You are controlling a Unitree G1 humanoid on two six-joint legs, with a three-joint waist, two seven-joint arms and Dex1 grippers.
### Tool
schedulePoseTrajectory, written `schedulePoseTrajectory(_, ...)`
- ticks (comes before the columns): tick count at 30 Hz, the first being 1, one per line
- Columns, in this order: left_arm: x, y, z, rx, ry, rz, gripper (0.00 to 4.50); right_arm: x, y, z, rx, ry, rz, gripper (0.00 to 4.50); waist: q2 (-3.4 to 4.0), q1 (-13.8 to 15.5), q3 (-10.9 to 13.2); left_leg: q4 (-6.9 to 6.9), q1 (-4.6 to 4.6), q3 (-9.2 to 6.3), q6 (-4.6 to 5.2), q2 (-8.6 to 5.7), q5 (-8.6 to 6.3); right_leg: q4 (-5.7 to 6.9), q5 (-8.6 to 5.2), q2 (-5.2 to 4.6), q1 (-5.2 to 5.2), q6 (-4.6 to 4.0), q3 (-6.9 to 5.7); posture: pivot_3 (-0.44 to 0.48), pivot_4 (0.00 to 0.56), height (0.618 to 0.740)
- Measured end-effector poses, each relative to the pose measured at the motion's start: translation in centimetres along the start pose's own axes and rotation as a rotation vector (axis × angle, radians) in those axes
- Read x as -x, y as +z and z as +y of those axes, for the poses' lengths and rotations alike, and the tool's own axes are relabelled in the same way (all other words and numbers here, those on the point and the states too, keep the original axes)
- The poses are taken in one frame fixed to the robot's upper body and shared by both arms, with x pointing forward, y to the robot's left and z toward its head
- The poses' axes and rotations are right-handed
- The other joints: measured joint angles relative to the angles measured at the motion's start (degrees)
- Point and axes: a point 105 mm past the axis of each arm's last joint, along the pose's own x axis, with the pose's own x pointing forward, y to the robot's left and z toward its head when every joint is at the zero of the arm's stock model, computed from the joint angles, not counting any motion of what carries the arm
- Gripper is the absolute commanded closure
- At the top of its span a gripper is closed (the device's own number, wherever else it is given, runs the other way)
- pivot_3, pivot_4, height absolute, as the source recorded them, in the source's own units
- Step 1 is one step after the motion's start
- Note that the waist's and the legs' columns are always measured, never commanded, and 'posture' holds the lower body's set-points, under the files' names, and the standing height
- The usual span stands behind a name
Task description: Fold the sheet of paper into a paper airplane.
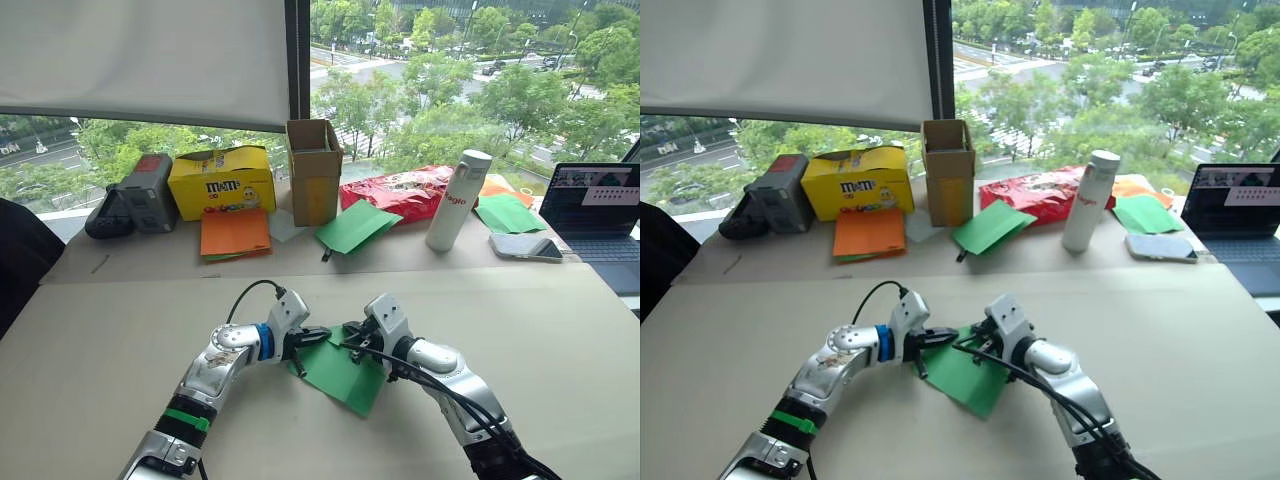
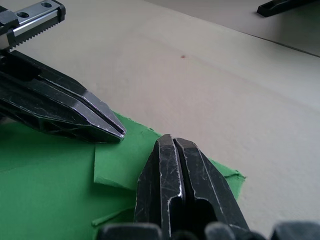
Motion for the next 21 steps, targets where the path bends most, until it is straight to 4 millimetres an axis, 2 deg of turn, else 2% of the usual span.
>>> schedulePoseTrajectory(5,-0.1,0.0,-0.1,0.002,0.002,0.001,4.49,-0.9,-0.2,0.9,0.048,0.024,0.008,4.50,0.01,0.1,0.0,0.00,0.02,0.00,0.00,-0.02,0.00,0.00,0.00,-0.02,0.02,0.00,0.00,0.000,0.150,0.740)
schedulePoseTrajectory(10,-0.2,0.0,-0.1,0.003,-0.002,0.008,4.49,-1.0,-0.4,0.5,0.088,0.005,0.019,4.50,0.03,0.1,-0.1,0.00,0.05,0.00,0.00,-0.02,0.00,-0.01,0.00,-0.02,0.06,0.00,0.00,0.000,0.150,0.740)
schedulePoseTrajectory(18,-0.3,0.0,-0.1,-0.002,-0.003,0.013,4.49,1.0,-1.2,-2.8,0.023,-0.118,0.019,4.50,0.03,0.2,-0.1,0.00,0.06,-0.01,0.00,-0.02,0.00,-0.03,0.00,-0.03,0.08,0.00,0.00,0.000,0.150,0.740)
schedulePoseTrajectory(21,-0.3,0.0,-0.1,-0.001,-0.002,0.013,4.49,1.4,-1.4,-3.2,0.028,-0.128,0.030,4.50,0.04,0.2,-0.1,0.00,0.06,-0.01,0.00,-0.02,0.00,-0.03,0.00,-0.03,0.09,0.00,0.00,0.000,0.150,0.740)
